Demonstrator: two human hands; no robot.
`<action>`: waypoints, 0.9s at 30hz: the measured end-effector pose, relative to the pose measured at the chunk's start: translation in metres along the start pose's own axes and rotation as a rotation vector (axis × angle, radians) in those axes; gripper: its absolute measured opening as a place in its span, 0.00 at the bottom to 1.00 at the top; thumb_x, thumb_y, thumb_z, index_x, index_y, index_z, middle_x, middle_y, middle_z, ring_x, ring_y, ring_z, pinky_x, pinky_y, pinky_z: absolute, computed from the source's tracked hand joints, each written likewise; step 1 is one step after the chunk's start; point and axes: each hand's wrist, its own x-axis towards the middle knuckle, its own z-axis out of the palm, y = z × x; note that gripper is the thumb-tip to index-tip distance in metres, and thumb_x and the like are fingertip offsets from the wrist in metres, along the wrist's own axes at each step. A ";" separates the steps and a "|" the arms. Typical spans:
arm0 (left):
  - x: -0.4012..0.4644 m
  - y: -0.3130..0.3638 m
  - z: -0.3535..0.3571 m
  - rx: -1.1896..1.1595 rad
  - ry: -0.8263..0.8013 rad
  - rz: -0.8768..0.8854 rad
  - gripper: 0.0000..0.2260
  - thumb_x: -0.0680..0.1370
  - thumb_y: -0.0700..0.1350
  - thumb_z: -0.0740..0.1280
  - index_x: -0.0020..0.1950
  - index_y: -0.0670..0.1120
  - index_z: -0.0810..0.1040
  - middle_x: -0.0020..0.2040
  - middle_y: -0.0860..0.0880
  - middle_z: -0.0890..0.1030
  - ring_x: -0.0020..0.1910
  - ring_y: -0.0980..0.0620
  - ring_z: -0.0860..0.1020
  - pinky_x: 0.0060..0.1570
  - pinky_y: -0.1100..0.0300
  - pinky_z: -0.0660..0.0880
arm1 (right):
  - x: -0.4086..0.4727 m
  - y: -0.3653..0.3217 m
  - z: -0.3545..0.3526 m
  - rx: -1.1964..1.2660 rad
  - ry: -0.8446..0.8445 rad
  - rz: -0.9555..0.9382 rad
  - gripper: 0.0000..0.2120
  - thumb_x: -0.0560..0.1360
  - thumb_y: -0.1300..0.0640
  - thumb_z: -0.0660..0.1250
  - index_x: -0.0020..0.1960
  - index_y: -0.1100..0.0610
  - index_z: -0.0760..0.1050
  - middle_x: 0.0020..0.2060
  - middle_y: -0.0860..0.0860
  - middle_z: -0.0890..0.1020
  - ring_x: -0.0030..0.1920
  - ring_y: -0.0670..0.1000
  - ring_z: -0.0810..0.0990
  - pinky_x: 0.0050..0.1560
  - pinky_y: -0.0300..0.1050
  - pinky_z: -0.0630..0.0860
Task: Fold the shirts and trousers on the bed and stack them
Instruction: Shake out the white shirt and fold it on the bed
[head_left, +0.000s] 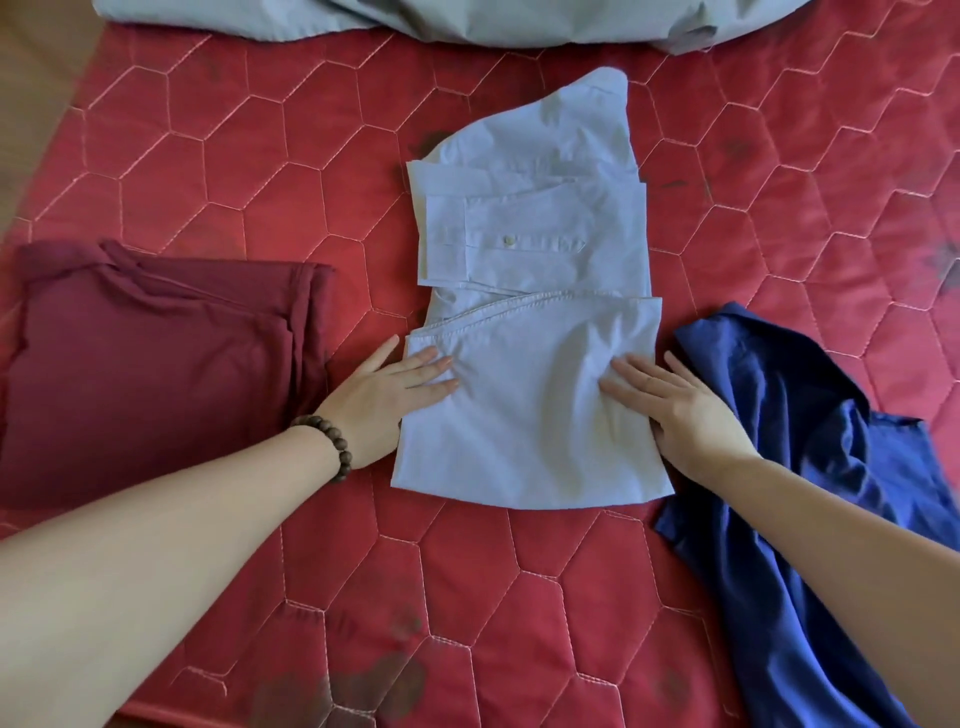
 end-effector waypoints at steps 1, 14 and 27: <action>-0.001 0.003 -0.003 -0.069 0.005 -0.033 0.37 0.71 0.27 0.57 0.76 0.54 0.58 0.77 0.55 0.53 0.75 0.58 0.42 0.73 0.55 0.32 | 0.000 -0.004 -0.004 0.067 0.013 0.045 0.30 0.66 0.79 0.63 0.64 0.58 0.77 0.65 0.56 0.76 0.69 0.57 0.71 0.72 0.59 0.60; 0.023 -0.001 -0.093 -1.360 0.313 -0.668 0.16 0.78 0.58 0.64 0.53 0.47 0.83 0.48 0.48 0.85 0.52 0.47 0.82 0.59 0.50 0.76 | 0.043 0.001 -0.075 0.941 0.141 0.736 0.18 0.73 0.38 0.63 0.39 0.52 0.79 0.32 0.43 0.80 0.34 0.44 0.78 0.38 0.37 0.74; 0.057 0.001 -0.057 -1.236 0.452 -0.774 0.05 0.78 0.42 0.65 0.48 0.42 0.79 0.45 0.42 0.82 0.46 0.44 0.81 0.48 0.48 0.76 | 0.073 -0.006 -0.010 0.719 0.335 0.868 0.10 0.78 0.57 0.61 0.40 0.60 0.67 0.30 0.48 0.71 0.31 0.47 0.67 0.33 0.32 0.66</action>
